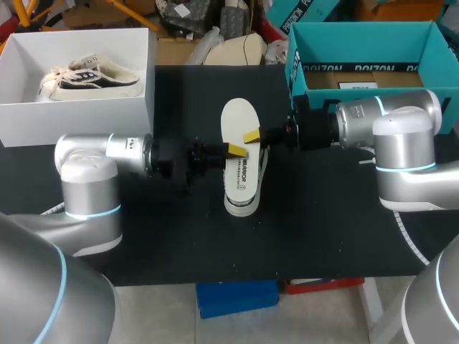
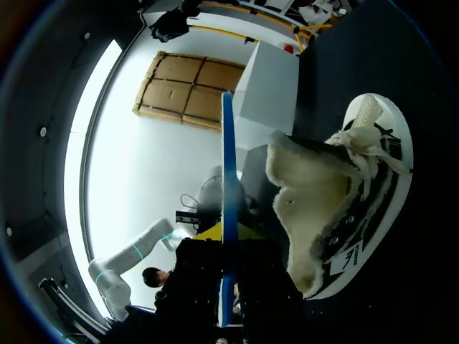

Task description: Take the shoe out of the shoebox, open the shoe tongue, remove and reinsert the insole, then place the shoe into the shoebox

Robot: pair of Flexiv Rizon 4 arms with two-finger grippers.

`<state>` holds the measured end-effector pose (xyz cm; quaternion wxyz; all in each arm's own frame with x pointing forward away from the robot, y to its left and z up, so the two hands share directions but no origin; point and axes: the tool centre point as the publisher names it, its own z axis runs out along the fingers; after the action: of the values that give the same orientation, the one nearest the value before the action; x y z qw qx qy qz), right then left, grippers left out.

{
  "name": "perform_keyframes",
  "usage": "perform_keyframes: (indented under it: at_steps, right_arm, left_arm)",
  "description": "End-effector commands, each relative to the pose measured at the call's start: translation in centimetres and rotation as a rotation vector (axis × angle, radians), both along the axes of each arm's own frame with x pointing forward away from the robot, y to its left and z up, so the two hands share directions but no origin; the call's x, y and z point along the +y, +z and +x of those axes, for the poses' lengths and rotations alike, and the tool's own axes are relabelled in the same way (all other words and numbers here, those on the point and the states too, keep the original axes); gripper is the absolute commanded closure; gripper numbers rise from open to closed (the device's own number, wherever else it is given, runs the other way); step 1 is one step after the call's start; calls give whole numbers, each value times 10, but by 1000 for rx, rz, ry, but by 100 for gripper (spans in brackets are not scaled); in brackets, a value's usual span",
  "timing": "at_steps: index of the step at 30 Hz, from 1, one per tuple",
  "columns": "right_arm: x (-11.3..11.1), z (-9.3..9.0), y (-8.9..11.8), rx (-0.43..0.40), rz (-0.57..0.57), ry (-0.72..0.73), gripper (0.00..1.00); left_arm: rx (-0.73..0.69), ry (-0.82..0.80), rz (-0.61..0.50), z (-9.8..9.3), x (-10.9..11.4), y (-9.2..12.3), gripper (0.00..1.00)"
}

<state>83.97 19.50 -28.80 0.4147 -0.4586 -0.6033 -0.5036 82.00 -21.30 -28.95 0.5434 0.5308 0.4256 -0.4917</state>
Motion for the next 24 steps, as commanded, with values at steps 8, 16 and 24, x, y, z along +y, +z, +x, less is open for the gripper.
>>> perform_keyframes:
  at_steps: [8, 16, 24]
  right_arm:
    - [1, 0, 0, 0, -2, -1, 100]
    - [-9, 2, 9, -22, -64, -46, 0]
    - [-29, -5, 33, -149, -298, -103, 0]
  left_arm:
    - [-8, 12, -15, 0, -5, -1, 100]
    - [54, 66, -3, -11, 3, 6, 100]
    - [183, 164, 219, -42, 38, 8, 100]
